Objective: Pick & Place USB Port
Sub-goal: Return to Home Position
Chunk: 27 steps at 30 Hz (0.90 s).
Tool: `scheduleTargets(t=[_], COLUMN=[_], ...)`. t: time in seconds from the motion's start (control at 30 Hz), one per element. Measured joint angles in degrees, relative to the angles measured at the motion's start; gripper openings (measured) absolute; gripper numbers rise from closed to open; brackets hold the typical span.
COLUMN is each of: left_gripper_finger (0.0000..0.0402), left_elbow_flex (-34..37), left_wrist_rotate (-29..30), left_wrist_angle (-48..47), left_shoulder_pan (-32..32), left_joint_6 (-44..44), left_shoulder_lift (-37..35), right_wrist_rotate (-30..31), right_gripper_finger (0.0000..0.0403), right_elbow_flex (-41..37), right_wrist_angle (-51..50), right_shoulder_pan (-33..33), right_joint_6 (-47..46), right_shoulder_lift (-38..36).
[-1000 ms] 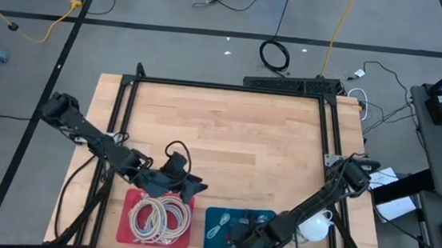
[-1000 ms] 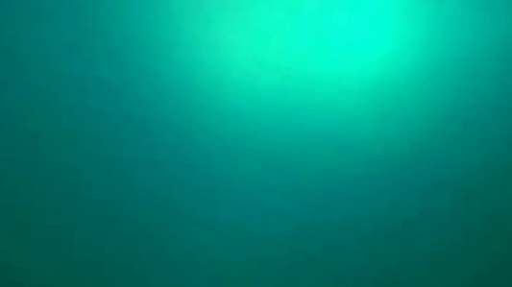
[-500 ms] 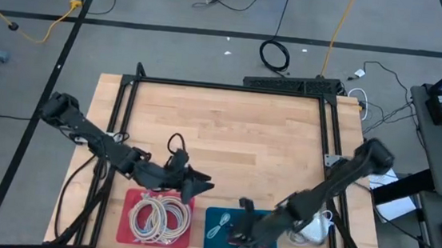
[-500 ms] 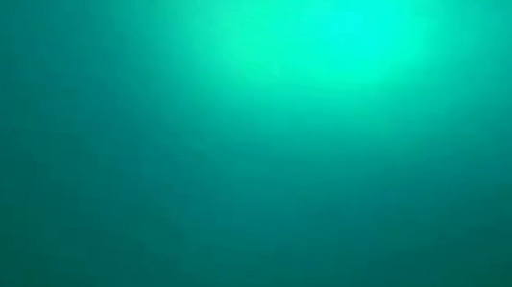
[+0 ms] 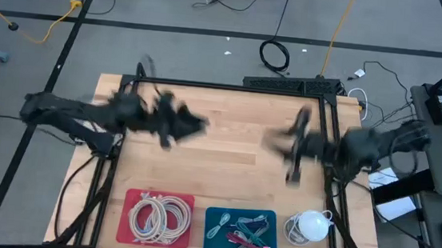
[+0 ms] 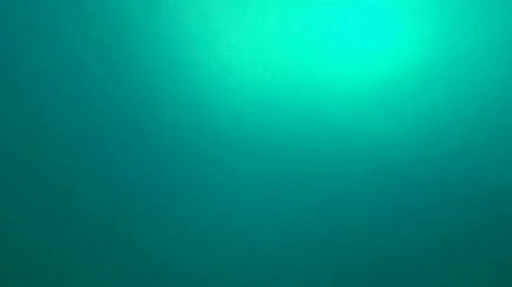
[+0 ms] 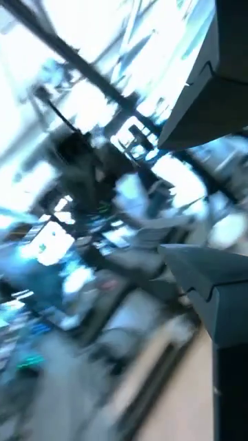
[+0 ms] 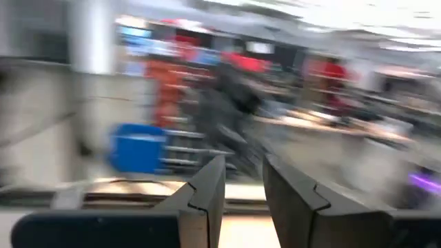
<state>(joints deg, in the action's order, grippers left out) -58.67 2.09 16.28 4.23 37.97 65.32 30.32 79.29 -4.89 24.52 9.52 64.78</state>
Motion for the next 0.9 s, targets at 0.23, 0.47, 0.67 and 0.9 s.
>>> scheduleTargets(t=[0.23,0.47,0.67,0.9], left_gripper_finger=[0.0237,0.0237,0.0237,0.0237], left_elbow_flex=[-0.04,6.35,22.35,38.82], left_wrist_rotate=[-9.32,-5.87,4.33,6.99], left_wrist_angle=[-22.00,-44.54,-27.36,-14.63], left_shoulder_pan=[-18.09,-13.53,-5.15,-0.48], left_joint_6=[-9.00,-11.53,-7.12,-5.71], left_shoulder_lift=[-12.58,-19.99,-31.16,-42.19], right_wrist_rotate=[-7.44,-18.75,-16.83,-16.52], right_gripper_finger=[0.0089,0.0090,0.0090,0.0089], right_elbow_flex=[-2.52,-28.67,-48.65,-54.49], right_wrist_angle=[-19.49,-8.15,17.08,23.75], right_shoulder_pan=[-15.11,-17.03,-15.67,-15.91], right_joint_6=[-9.04,-23.28,-27.97,-27.85], right_shoulder_lift=[-10.30,-19.50,-22.77,-23.17])
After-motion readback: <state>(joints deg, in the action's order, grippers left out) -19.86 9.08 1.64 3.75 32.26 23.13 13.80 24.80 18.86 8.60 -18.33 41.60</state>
